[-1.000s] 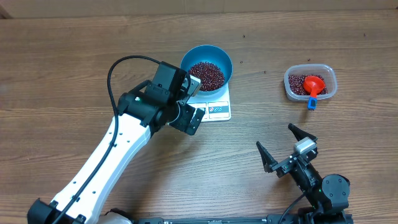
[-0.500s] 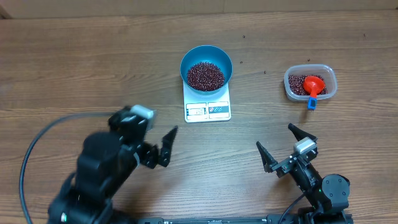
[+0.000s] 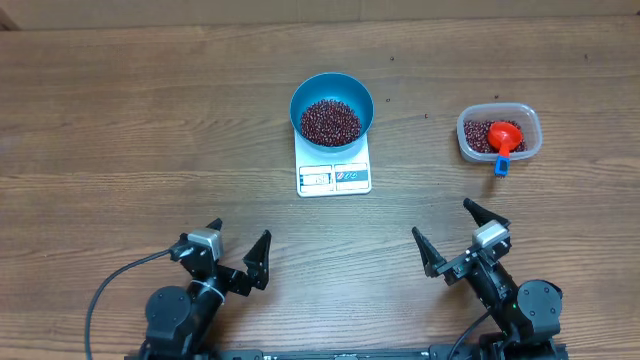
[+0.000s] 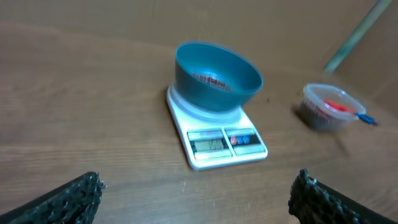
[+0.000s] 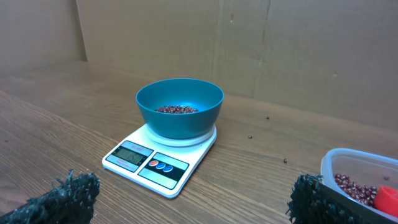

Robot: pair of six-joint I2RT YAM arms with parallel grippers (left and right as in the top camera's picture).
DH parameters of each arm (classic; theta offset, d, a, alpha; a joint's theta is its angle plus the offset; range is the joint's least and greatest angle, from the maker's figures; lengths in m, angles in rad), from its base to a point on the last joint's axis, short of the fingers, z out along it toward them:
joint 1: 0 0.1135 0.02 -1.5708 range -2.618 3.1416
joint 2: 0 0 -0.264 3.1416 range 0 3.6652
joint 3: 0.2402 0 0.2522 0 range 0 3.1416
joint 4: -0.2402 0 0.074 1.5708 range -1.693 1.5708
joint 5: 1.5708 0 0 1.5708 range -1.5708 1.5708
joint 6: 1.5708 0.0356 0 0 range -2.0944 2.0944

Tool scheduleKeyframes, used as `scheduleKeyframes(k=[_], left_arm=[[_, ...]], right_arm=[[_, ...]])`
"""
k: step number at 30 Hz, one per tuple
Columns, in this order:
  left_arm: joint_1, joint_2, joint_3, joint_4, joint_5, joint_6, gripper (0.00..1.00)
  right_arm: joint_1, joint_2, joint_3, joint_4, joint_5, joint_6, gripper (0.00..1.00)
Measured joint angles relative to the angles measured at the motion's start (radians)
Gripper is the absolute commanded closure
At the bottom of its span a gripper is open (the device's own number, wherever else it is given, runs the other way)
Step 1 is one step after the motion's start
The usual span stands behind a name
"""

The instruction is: Scoop item into bowl and weigh 150g on scale

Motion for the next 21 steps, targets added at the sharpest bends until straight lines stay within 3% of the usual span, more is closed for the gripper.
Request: scheduleKeyframes(k=[6,21], left_arm=[[0.001,-0.007,-0.086,0.245,0.007,-0.02,0.0],[0.0,-0.008,-0.108,0.253,0.007,0.007,0.0]], right_arm=[[0.0,0.0,0.0,-0.001,0.0,0.0,0.0],[0.0,0.0,0.0,0.0,0.0,0.0,0.0]])
